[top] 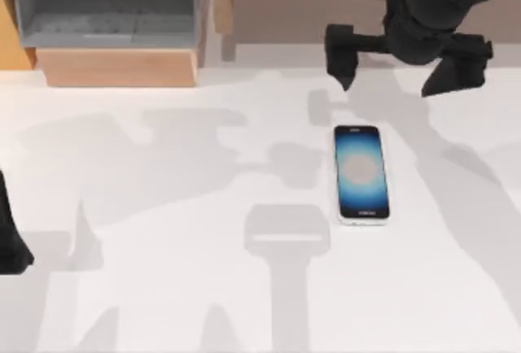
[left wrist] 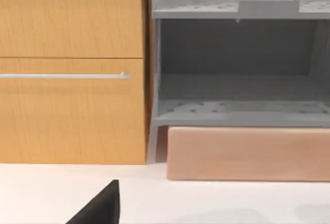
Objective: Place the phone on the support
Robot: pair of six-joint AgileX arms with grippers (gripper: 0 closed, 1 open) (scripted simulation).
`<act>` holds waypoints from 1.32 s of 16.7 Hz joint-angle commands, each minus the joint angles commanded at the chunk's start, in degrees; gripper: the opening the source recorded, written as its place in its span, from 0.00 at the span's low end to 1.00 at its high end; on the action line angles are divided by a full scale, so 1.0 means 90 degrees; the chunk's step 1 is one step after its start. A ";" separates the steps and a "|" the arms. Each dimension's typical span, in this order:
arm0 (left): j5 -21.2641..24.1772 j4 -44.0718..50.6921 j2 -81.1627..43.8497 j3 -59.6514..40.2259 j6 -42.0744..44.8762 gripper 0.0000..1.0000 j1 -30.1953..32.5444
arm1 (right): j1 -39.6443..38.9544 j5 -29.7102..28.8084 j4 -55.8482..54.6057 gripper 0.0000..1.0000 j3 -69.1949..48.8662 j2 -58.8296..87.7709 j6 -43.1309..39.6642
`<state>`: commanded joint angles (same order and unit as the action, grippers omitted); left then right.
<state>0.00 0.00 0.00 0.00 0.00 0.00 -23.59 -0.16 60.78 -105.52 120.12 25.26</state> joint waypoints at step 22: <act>0.0000 0.0000 0.0000 0.0000 0.0000 1.00 0.0000 | -0.0361 -0.0011 -0.0625 1.00 0.0481 0.1767 0.0437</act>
<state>0.00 0.00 0.00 0.00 0.00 0.00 -26.84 -0.25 55.15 -101.19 136.02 29.19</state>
